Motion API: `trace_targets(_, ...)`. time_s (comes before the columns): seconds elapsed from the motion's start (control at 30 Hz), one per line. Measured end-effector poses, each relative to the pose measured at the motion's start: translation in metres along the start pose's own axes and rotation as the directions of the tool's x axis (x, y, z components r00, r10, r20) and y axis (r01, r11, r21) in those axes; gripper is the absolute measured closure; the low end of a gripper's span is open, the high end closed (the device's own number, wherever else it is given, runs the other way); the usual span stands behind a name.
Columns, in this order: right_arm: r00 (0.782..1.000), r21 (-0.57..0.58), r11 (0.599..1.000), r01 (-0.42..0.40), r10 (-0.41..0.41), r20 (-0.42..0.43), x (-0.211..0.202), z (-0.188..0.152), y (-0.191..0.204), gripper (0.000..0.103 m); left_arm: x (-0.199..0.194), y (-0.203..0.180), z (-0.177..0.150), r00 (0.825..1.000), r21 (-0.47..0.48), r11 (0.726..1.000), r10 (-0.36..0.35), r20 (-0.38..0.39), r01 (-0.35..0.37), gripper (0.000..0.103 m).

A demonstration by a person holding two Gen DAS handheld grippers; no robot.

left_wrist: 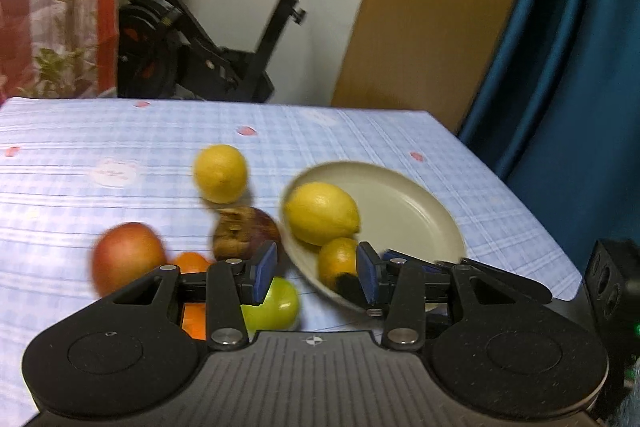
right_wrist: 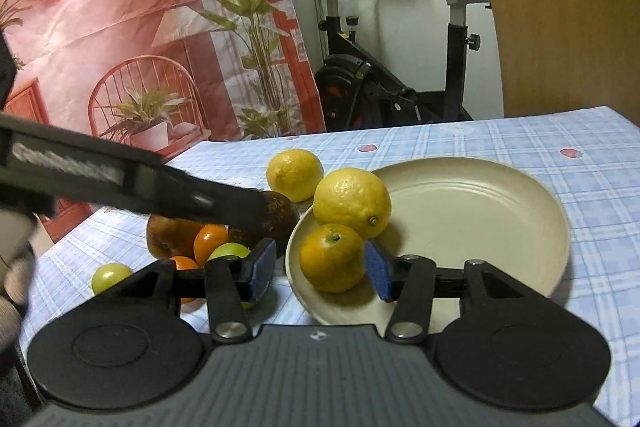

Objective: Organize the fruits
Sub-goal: 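Carry the tangerine onto the plate and open the left gripper, then move the left gripper to the green apple in the pile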

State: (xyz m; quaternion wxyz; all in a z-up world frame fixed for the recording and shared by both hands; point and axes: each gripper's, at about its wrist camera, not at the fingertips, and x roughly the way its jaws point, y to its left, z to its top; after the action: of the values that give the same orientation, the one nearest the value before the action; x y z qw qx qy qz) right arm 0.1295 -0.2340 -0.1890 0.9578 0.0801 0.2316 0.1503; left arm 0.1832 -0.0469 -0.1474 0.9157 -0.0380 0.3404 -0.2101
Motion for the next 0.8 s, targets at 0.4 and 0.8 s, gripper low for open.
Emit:
trace_targets(0.4, 1.0, -0.032, 0.999, -0.007, 0.007, -0.018, -0.032, 0.007, 0.018, 0.051, -0.057, 0.036, -0.026, 0.996, -0.097, 0.991, 0.091, 0.011, -0.09, 0.058)
trace_targets(0.8, 0.995, -0.151, 0.986, -0.072, 0.06, -0.085, -0.052, -0.006, 0.058, 0.056, -0.07, 0.041, -0.042, 0.999, -0.099, 0.994, 0.043, 0.019, -0.041, 0.058)
